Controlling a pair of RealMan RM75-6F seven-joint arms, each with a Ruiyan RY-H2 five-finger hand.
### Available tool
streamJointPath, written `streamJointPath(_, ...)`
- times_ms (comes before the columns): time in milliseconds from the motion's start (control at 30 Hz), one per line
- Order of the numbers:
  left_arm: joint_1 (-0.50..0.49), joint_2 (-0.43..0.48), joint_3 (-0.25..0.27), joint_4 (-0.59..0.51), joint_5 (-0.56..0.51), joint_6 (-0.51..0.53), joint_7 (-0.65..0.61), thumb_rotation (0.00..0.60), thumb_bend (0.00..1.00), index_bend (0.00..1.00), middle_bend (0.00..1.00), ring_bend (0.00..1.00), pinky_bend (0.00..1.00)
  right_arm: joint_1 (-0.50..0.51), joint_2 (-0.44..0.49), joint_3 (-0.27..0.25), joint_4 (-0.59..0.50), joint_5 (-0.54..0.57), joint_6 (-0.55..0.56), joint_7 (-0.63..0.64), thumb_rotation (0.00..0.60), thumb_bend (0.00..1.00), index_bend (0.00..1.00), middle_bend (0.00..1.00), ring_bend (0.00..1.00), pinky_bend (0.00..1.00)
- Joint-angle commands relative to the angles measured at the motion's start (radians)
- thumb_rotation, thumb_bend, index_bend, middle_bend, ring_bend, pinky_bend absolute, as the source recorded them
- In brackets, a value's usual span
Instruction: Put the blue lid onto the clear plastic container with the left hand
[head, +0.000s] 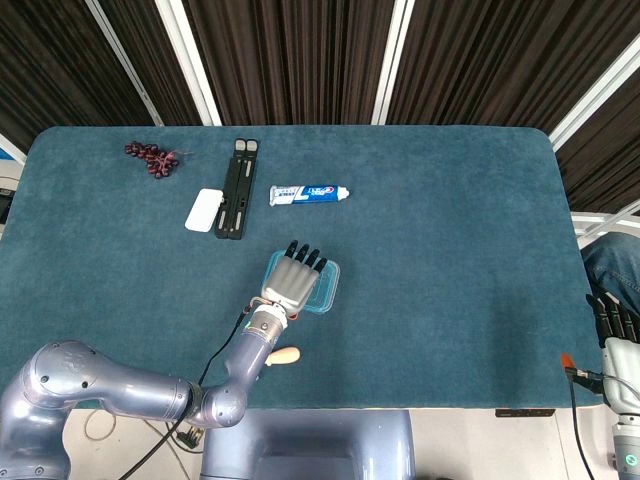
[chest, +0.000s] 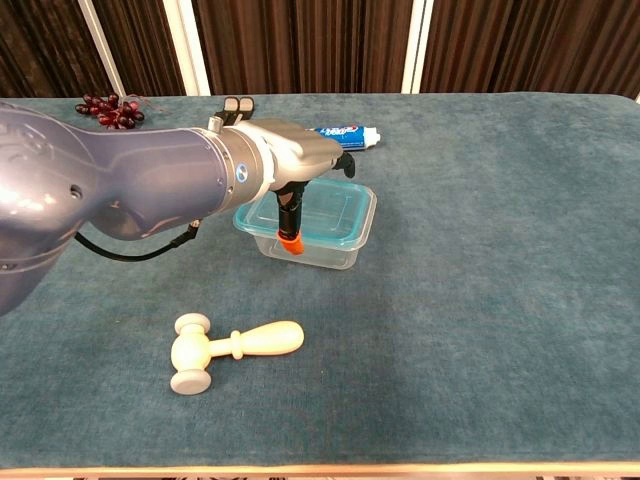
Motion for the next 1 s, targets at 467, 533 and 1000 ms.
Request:
streamJointPath(467,-0.003,0.013,0.004,-0.002,-0.008,-0.017,0.008,0.600,0.17,0.10,0.03,0.00,0.00,0.001,0.002,0.001,-0.006,0.007,-0.004,-0.005,0.600,0.35,0.00,0.00,0.00,0.00)
streamJointPath(533,-0.004,0.013,0.005,0.001,-0.009,-0.020,0.009,0.600,0.17,0.10,0.03,0.00,0.00,0.001,0.002,0.001,-0.006,0.009,-0.005,-0.006,0.600,0.35,0.00,0.00,0.00,0.00)
streamJointPath(1000,-0.011,0.009,0.005,0.002,-0.007,-0.024,0.008,0.600,0.17,0.10,0.03,0.00,0.00,0.001,0.002,0.001,-0.007,0.013,-0.007,-0.009,0.600,0.35,0.00,0.00,0.00,0.00)
